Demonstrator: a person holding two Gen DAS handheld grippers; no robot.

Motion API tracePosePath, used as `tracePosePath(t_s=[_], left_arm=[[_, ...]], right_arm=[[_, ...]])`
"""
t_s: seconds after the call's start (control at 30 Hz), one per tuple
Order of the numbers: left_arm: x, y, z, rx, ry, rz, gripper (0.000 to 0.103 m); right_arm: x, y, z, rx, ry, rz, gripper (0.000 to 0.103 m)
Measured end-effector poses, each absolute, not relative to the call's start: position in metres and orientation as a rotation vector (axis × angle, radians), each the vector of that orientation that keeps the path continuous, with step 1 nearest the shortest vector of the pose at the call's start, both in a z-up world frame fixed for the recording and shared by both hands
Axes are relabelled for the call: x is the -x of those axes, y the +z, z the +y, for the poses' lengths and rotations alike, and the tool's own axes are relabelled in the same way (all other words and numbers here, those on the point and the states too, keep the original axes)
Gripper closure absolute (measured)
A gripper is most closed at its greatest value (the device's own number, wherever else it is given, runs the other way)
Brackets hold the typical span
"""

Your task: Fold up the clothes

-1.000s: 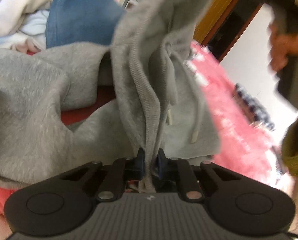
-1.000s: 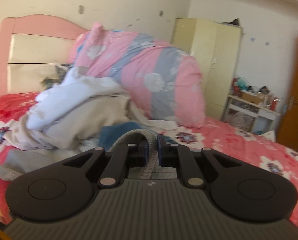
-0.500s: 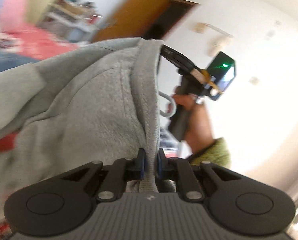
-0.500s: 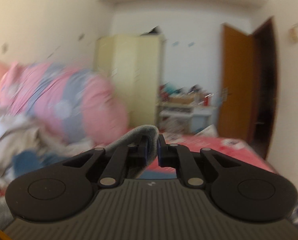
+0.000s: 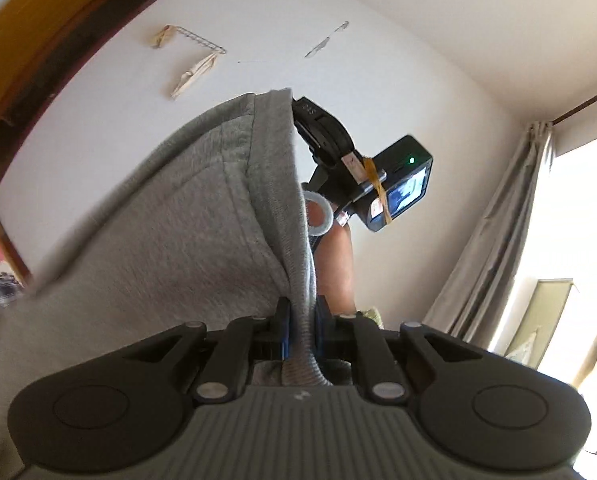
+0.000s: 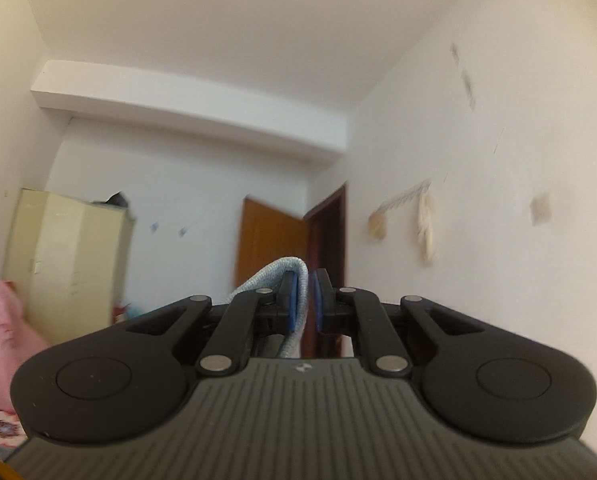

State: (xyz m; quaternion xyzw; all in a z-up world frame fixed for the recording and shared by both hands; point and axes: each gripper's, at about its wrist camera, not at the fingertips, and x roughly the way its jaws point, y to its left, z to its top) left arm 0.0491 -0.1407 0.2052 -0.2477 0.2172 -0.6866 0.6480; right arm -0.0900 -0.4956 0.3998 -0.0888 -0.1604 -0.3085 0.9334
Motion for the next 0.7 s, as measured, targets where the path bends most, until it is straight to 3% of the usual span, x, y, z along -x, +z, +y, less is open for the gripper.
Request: tracePosePath(t_s=[0.13, 0.5, 0.7], left_arm=[[-0.043, 0.208, -0.144, 0.604, -1.602, 0.472, 0.091], [-0.074, 0.059, 0.076, 0.725, -0.996, 0.652, 0.091], [-0.051, -0.035, 0.163, 0.733, -0.849, 0.777, 0.090]], right_arm=[[0.065, 0.391, -0.478, 0.239, -0.611, -0.255, 0.096], [-0.074, 0.311, -0.303, 0.218, -0.125, -0.145, 0.096], [-0.105, 0.205, -0.226, 0.218, 0.128, 0.188, 0.095]])
